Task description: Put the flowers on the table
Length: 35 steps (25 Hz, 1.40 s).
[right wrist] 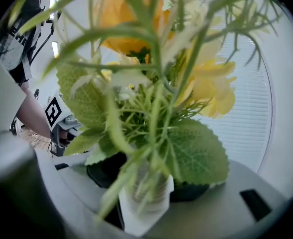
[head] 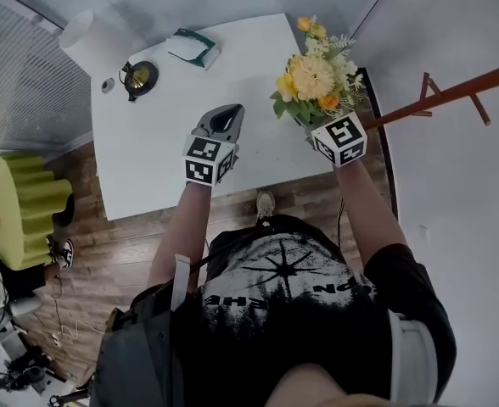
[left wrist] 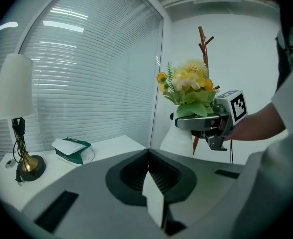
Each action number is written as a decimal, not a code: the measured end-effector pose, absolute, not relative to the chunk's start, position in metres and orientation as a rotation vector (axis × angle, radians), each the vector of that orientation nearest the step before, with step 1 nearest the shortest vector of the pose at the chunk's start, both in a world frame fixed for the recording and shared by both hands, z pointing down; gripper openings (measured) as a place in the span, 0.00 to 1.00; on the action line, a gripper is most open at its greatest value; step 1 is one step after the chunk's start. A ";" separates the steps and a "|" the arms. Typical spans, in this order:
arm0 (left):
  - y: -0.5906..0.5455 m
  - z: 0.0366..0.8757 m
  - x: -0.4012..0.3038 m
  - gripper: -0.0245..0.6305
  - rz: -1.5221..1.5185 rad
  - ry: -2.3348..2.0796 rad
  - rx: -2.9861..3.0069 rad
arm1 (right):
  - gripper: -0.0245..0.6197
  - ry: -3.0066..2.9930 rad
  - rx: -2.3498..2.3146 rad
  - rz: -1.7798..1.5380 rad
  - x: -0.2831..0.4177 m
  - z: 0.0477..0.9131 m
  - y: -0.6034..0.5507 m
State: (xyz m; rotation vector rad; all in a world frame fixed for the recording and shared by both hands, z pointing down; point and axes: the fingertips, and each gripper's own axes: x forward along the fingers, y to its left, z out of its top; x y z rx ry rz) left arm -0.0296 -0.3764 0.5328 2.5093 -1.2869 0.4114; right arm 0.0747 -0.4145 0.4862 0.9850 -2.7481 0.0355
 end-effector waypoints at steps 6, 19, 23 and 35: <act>-0.397 0.541 -0.022 0.05 0.471 -1.265 2.509 | 0.42 -2.787 0.956 0.032 0.076 0.498 -0.444; -0.436 0.559 -0.028 0.05 0.484 -1.248 2.493 | 0.42 -2.789 0.951 -0.005 0.052 0.534 -0.506; -0.434 0.563 -0.028 0.05 0.487 -1.250 2.486 | 0.42 -2.802 0.970 -0.011 0.049 0.535 -0.510; -0.431 0.575 -0.035 0.05 0.476 -1.254 2.475 | 0.42 -2.848 1.060 0.060 0.052 0.542 -0.521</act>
